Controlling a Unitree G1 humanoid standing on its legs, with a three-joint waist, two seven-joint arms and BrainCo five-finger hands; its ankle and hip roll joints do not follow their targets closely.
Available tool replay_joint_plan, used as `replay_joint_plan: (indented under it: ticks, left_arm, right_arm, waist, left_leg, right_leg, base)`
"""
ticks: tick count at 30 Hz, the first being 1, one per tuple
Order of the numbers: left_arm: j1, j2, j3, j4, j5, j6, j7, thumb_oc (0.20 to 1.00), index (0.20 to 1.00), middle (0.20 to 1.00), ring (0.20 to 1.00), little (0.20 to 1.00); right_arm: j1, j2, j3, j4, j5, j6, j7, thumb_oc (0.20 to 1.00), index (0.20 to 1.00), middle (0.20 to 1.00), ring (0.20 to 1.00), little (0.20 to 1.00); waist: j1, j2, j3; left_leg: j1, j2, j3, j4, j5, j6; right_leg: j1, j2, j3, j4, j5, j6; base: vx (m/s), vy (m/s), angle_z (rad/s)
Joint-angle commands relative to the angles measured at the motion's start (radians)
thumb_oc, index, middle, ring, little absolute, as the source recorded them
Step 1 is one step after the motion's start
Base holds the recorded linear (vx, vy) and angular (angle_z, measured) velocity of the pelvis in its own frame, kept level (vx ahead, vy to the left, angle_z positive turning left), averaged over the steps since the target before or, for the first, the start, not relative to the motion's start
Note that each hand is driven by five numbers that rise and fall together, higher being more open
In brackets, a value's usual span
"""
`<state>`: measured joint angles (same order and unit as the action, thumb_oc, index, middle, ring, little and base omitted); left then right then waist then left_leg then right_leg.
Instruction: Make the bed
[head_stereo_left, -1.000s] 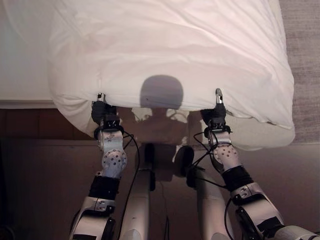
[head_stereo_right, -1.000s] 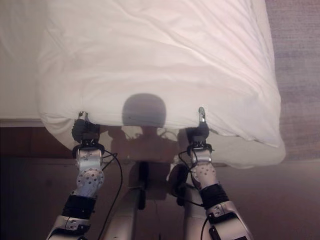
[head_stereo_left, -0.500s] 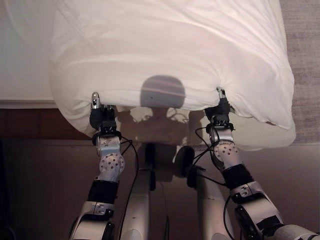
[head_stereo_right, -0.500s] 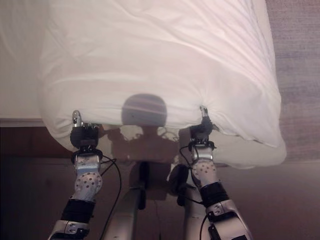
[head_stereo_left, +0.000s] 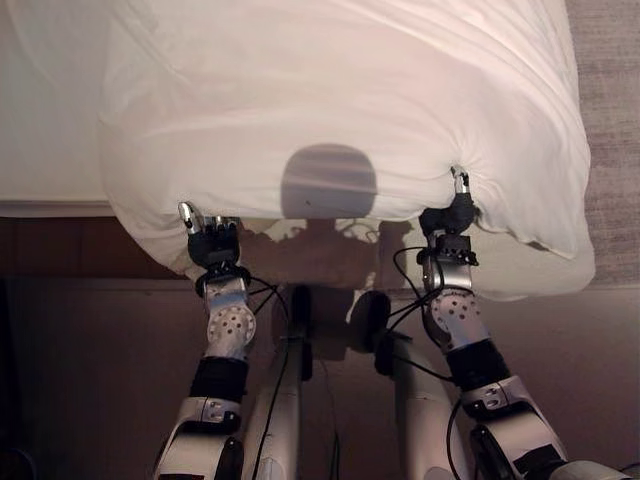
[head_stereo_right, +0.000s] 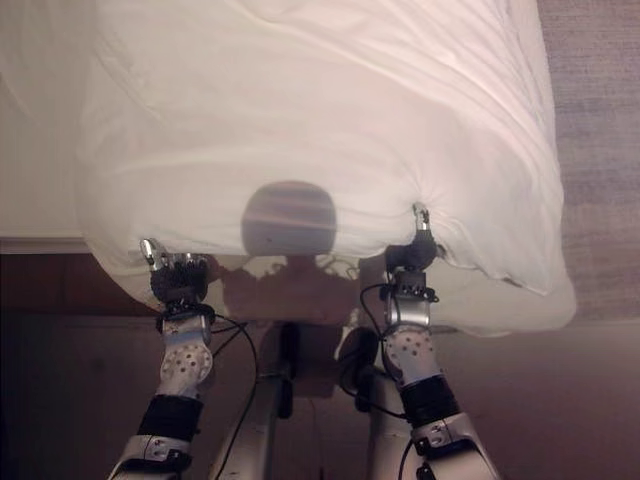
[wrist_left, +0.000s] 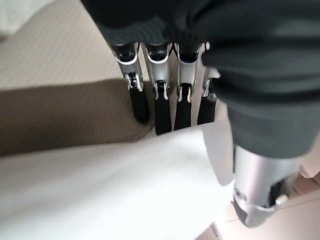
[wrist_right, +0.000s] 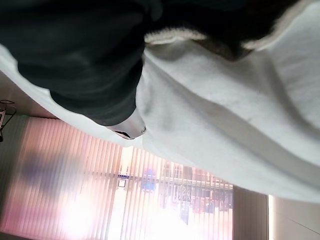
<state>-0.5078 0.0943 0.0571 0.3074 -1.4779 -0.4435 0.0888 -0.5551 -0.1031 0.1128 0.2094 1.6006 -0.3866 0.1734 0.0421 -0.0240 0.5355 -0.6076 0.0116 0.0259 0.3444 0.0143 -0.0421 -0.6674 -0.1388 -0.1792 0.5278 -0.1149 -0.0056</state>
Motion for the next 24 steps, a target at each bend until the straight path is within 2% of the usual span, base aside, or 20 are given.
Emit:
replay_joint_plan:
  ticks: [1,15,24]
  left_arm:
    - [-0.031,0.019,0.004,0.056,-0.006,-0.038,-0.041,1.0,1.0,1.0,1.0,1.0]
    - [-0.142,0.056,0.016,0.222,-0.033,-0.014,-0.024,1.0,1.0,1.0,1.0,1.0]
    - [-0.125,0.041,0.017,0.136,-0.031,-0.022,-0.098,1.0,1.0,1.0,1.0,1.0]
  right_arm:
    - [0.076,0.006,-0.052,-0.14,0.006,-0.076,0.107,0.2,0.2,0.2,0.2,0.2]
    - [0.069,0.003,-0.009,-0.125,0.016,-0.063,0.113,0.2,0.2,0.2,0.2,0.2]
    - [0.082,0.002,-0.009,-0.115,0.021,-0.061,0.114,0.2,0.2,0.2,0.2,0.2]
  waist:
    - [-0.052,0.002,-0.156]
    - [-0.075,-0.011,-0.171]
    - [-0.072,-0.016,-0.169]
  left_leg:
    - [-0.054,-0.032,0.016,0.007,-0.036,0.049]
    - [-0.066,-0.024,0.024,0.016,-0.034,0.044]
    - [-0.067,-0.026,0.023,0.015,-0.035,0.042]
  right_leg:
    - [-0.019,0.018,0.038,-0.101,0.064,0.108]
    - [-0.029,0.024,0.044,-0.1,0.069,0.109]
    - [-0.026,0.027,0.045,-0.106,0.07,0.108]
  base:
    - [0.0,0.02,-0.03]
    - [0.0,0.005,-0.02]
    - [0.0,0.001,-0.01]
